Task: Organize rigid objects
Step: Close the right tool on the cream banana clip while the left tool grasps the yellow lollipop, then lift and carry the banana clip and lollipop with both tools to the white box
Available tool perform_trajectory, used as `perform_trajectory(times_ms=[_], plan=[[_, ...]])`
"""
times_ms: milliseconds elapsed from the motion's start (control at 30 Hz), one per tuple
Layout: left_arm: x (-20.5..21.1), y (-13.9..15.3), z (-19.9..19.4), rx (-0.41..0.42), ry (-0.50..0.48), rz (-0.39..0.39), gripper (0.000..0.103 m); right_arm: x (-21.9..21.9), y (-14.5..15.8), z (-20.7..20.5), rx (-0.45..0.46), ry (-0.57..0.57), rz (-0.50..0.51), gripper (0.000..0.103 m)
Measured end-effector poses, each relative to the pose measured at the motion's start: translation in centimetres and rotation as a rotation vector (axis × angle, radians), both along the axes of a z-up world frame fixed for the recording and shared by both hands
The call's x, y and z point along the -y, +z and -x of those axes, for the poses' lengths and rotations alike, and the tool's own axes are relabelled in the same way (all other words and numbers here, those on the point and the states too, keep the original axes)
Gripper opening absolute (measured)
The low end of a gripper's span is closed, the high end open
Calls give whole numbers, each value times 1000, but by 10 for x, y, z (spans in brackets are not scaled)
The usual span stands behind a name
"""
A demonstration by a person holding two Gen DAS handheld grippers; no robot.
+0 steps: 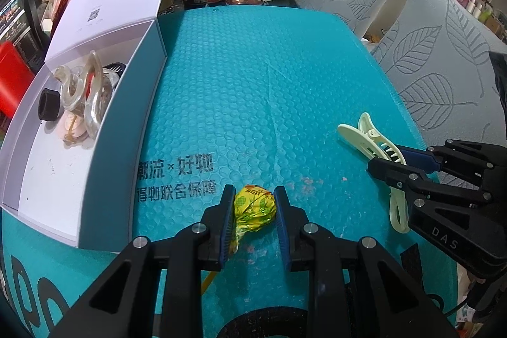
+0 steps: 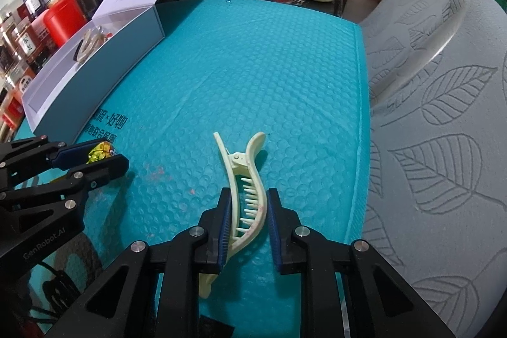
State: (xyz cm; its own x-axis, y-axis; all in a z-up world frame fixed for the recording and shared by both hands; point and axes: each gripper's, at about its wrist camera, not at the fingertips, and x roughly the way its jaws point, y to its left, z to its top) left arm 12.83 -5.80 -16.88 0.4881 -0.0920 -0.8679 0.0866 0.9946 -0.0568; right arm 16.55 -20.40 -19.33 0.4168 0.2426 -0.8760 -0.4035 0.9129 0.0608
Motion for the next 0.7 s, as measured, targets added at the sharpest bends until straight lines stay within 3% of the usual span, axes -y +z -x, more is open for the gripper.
perform_trajectory(times_ms=[433, 700], plan=[[3, 14, 16, 9, 5, 6, 24, 7, 13, 15, 8, -1, -26, 21], [8, 39, 34, 16, 34, -23, 24, 12, 36, 32, 25, 27, -43, 21]])
